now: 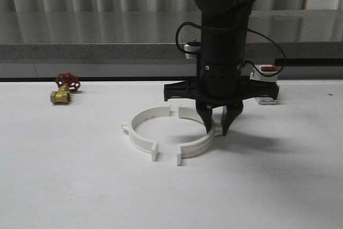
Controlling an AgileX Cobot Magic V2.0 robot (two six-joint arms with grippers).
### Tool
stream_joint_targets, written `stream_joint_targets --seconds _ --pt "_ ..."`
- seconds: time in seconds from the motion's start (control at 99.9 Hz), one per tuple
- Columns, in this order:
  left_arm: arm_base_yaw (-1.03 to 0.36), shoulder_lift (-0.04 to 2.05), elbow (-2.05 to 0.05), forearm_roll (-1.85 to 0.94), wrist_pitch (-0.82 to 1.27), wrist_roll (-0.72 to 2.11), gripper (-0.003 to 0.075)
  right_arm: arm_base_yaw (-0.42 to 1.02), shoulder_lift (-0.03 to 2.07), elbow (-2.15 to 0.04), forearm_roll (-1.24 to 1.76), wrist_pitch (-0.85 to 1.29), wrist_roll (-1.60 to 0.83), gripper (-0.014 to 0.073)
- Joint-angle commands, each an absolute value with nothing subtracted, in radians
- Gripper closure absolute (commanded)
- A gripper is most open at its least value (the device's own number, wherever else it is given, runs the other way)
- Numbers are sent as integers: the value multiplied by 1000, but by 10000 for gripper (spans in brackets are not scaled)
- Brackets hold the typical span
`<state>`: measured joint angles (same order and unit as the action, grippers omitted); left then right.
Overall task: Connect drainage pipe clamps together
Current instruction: 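Push the held clamp half against the first to close the ring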
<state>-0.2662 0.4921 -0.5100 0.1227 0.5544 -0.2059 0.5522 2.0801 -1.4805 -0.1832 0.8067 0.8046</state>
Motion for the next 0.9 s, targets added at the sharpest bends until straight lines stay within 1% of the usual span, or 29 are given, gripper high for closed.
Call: stream_joint_targets --seconds 0.0,0.891 --pt "-264 493 -536 125 479 -208 741 554 2035 -1513 -207 790 816 587" --pt "-264 493 -536 125 479 -208 741 567 2035 -1513 -202 754 891 587"
